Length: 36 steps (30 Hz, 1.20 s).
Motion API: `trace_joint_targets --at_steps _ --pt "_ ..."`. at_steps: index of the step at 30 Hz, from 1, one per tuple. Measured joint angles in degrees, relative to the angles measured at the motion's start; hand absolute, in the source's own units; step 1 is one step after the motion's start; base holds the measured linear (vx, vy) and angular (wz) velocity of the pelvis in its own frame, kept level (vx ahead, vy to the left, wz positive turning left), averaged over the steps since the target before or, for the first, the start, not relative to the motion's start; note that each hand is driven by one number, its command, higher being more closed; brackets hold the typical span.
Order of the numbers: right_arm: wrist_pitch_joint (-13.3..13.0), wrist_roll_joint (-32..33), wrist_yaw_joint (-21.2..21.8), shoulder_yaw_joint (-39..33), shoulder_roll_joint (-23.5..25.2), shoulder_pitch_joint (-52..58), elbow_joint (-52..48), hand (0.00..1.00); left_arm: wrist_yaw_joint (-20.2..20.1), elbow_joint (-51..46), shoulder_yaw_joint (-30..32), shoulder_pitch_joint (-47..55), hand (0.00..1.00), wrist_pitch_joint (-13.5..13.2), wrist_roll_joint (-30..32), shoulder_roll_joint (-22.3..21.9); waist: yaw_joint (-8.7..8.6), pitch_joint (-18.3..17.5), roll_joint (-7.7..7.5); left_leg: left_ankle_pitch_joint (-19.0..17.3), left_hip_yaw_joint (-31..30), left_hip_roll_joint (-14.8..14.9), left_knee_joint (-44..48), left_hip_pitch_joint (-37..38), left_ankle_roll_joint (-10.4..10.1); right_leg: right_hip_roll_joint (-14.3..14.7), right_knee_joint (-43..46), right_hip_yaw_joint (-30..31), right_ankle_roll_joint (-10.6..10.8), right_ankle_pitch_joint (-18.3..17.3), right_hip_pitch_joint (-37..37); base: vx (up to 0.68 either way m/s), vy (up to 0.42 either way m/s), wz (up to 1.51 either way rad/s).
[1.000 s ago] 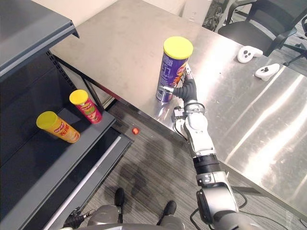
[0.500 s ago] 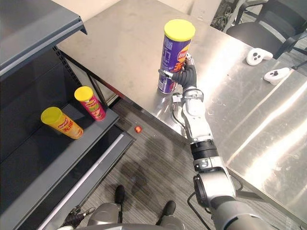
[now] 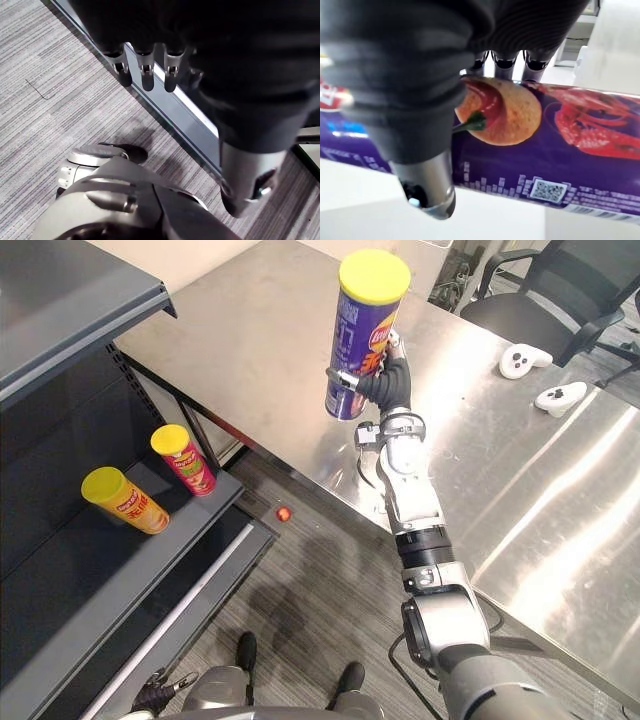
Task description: Put the gum and the chips on the shelf.
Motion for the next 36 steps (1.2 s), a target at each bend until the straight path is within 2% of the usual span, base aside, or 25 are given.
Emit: trace_joint_targets --at_steps 4,9,14,17,19,22,26,30,36 --pt "-0.6 0.1 0.2 -0.4 0.0 4.0 -7.2 1.0 0.0 0.0 0.3 0.0 0.0 0.0 0.1 0.1 -0.22 -0.3 -0.37 0.1 0.1 0.1 0.0 0.2 -0.2 0.2 0.0 0.3 0.0 0.0 0.0 -0.01 -0.008 -0.03" --pt "-0.7 0.4 1.6 -0.6 1.5 12.4 -12.8 1.0 0.0 0.1 1.2 1.1 0.0 0.1 0.5 0.3 -1.65 -1.9 -1.43 0.2 0.2 0.2 0.0 0.4 -0.3 0.4 0.0 0.5 0.0 0.0 0.1 0.0 -0.006 -0.02" --pt "-0.8 1.4 3.7 -2.3 2.2 20.7 -17.5 1.0 -0.2 0.2 1.2 1.4 0.0 0.1 0.7 0.2 -1.76 -4.2 -1.42 0.2 0.2 0.3 0.0 0.8 -0.3 0.4 0.0 0.6 0.0 0.0 0.4 0.0 -0.002 -0.01" --pt "-1.2 1.4 5.3 -2.0 2.2 24.9 -20.5 1.0 -0.3 0.9 1.2 1.8 0.0 0.1 2.4 0.4 -2.99 -5.5 -1.42 0.2 0.2 0.3 -0.1 1.3 -0.4 0.5 0.0 0.6 0.0 0.0 0.9 0.0 0.0 0.0" --pt "-2.3 1.5 5.6 -2.1 2.2 27.9 -22.6 1.0 -0.2 1.3 1.3 1.8 0.0 0.1 2.8 0.4 -3.18 -6.1 -1.35 0.3 0.4 0.3 -0.2 1.5 -0.6 0.5 0.0 0.8 0.0 0.0 0.8 -0.03 -0.011 -0.06" --pt "-2.5 2.6 7.2 -1.9 2.3 31.8 -25.0 1.0 -0.2 1.4 1.5 1.9 0.0 0.1 2.8 0.3 -3.31 -6.2 -1.38 0.4 1.1 0.5 -0.4 2.0 -0.7 0.6 0.1 1.6 0.0 0.0 0.8 -0.04 -0.021 -0.14" --pt "-2.5 3.1 8.9 -1.3 2.4 36.5 -26.4 1.0 -0.2 2.3 1.6 2.6 0.0 0.0 2.8 0.3 -4.86 -7.4 -1.09 0.6 1.5 0.5 -0.7 2.2 -0.8 0.6 0.3 2.1 0.0 0.0 0.4 -0.02 -0.011 -0.06" --pt "-2.6 3.1 9.1 -1.3 3.1 42.0 -26.7 1.0 -0.2 2.8 1.5 2.7 0.0 0.0 2.9 0.3 -5.08 -8.7 -0.76 0.7 1.6 0.4 -0.8 2.2 -0.8 0.7 0.3 2.2 0.0 0.0 0.2 0.0 -0.006 -0.02" --pt "-2.6 2.4 9.0 -2.4 6.7 48.0 -26.6 1.0 -0.1 3.6 1.5 2.8 0.0 0.0 3.4 -0.2 -5.89 -9.7 0.45 0.7 1.7 0.4 -0.8 2.3 -0.8 0.7 0.2 2.3 0.0 0.0 0.3 0.0 0.0 0.0"
